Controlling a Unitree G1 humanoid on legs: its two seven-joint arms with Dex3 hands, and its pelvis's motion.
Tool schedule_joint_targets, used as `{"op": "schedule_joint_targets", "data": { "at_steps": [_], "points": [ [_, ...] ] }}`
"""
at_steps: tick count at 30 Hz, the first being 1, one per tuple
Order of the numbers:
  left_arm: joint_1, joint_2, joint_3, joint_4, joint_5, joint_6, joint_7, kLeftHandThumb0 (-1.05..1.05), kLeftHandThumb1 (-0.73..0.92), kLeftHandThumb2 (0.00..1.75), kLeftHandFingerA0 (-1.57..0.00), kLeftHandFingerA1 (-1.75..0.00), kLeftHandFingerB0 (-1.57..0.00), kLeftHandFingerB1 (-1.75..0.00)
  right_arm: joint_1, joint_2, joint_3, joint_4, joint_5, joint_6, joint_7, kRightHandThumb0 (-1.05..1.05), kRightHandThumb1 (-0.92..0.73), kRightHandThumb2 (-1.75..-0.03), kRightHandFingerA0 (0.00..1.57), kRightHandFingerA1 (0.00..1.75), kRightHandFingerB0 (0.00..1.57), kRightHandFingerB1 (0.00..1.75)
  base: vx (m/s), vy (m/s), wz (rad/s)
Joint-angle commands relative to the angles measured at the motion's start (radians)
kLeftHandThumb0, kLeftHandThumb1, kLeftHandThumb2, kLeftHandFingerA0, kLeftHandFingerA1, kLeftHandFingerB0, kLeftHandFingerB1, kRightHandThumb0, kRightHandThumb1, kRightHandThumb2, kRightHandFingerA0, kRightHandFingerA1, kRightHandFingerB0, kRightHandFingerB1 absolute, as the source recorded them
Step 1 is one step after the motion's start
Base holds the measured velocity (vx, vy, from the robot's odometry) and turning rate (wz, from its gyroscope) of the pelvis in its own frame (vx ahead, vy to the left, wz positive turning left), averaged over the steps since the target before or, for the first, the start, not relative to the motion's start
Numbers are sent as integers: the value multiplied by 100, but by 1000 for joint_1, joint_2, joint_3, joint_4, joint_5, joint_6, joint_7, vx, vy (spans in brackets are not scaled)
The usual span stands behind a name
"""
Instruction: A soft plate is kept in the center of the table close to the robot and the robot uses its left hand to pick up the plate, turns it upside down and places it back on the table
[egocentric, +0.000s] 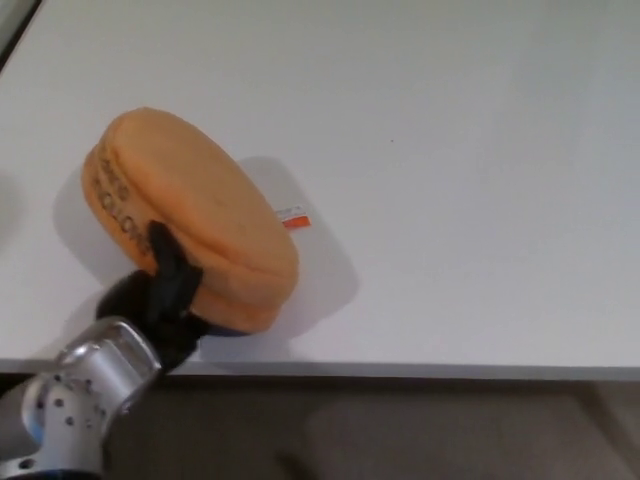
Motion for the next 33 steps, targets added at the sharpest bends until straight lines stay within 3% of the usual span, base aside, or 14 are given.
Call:
{"op": "schedule_joint_targets", "data": {
  "at_steps": [1,5,6,12,23,26,29,33],
  "points": [
    [19,175,-96,-53,142,60,-80,-105,84,122,0,-13,0,-1,3,-18,-11,1,18,0,14,-63,-82,-65,69,50,43,33,0,0,0],
    [29,237,-125,-101,153,95,-89,-105,85,119,0,-12,0,-1,2,-21,-10,8,7,-15,15,-62,-83,-66,67,50,42,33,0,0,0],
    [27,265,-141,-114,159,113,-105,-97,78,110,0,-10,0,0,3,-20,-10,5,15,-9,21,-61,-83,-65,68,50,42,33,0,0,0],
    [15,340,-169,-153,174,147,-158,-105,84,119,0,-12,0,-1,4,-19,-13,9,11,-23,21,-61,-84,-65,69,51,42,33,0,0,0],
    [18,364,-172,-196,215,195,-200,-105,85,120,0,-15,0,0,-10,-15,-14,21,16,-17,25,-63,-83,-66,70,51,44,34,0,0,0],
    [15,429,-249,-227,276,213,-227,-105,88,121,0,-15,0,-2,-10,-15,-15,21,14,-30,24,-62,-83,-66,70,52,44,34,0,0,0],
    [17,490,-322,-276,348,210,-222,-105,81,119,0,-17,0,-3,-13,-19,-15,26,8,-36,24,-62,-84,-65,71,51,43,33,0,0,0],
    [27,517,-348,-320,393,198,-205,-105,79,117,0,-16,0,-7,-10,-15,-16,19,18,-23,26,-62,-84,-65,71,51,43,33,0,0,0]
  ]
}}
